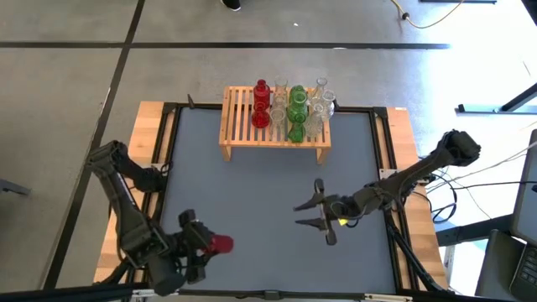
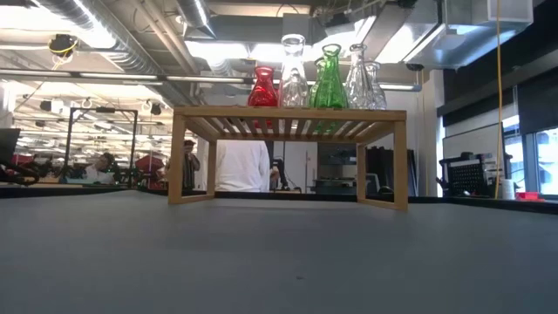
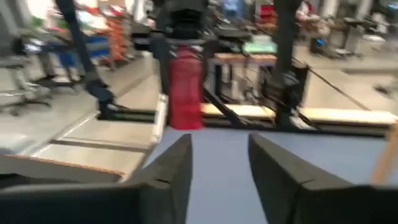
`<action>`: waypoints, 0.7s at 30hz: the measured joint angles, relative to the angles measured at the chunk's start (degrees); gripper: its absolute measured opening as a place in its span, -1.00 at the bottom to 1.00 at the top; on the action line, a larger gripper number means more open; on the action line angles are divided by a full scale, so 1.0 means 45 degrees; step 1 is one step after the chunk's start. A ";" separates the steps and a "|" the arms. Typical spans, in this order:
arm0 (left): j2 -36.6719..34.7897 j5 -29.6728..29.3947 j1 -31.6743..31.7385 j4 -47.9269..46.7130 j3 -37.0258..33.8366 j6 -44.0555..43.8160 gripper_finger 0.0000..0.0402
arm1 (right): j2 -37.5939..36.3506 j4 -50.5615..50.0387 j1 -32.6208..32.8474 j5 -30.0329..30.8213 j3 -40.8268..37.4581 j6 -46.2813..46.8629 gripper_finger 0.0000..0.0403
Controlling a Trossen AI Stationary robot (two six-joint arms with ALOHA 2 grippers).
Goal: Sort vases onto shelf
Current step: Put the red vase on the shelf aligned with the other red vase
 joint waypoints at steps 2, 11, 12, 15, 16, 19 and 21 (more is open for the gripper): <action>0.0000 -0.0132 0.0323 0.0014 0.0295 0.0732 0.21 | 0.0239 0.0632 0.0000 -0.0488 0.0000 -0.0219 -0.36; 0.0000 -0.0556 0.1611 0.1092 0.0738 0.3597 0.21 | 0.1455 0.2252 0.0000 -0.0942 0.0389 -0.0924 -0.81; 0.0000 -0.0546 0.1738 0.1260 0.0738 0.3879 0.21 | 0.1681 0.2211 0.0000 -0.0942 0.0588 -0.1016 -0.84; 0.0000 -0.0485 0.2071 0.1791 0.0738 0.4669 0.21 | 0.2402 0.1902 0.0000 -0.1007 0.1339 -0.1203 -0.90; 0.0000 -0.0470 0.2170 0.1951 0.0738 0.4922 0.21 | 0.2647 0.1652 0.0000 -0.1043 0.1633 -0.1224 -0.92; 0.0000 -0.0473 0.2392 0.2507 0.0738 0.5591 0.21 | 0.3269 0.0689 0.0000 -0.1044 0.2437 -0.1354 -0.95; 0.0000 -0.0463 0.2488 0.2754 0.0738 0.5946 0.21 | 0.3647 0.0263 0.0000 -0.1039 0.2909 -0.1471 -0.97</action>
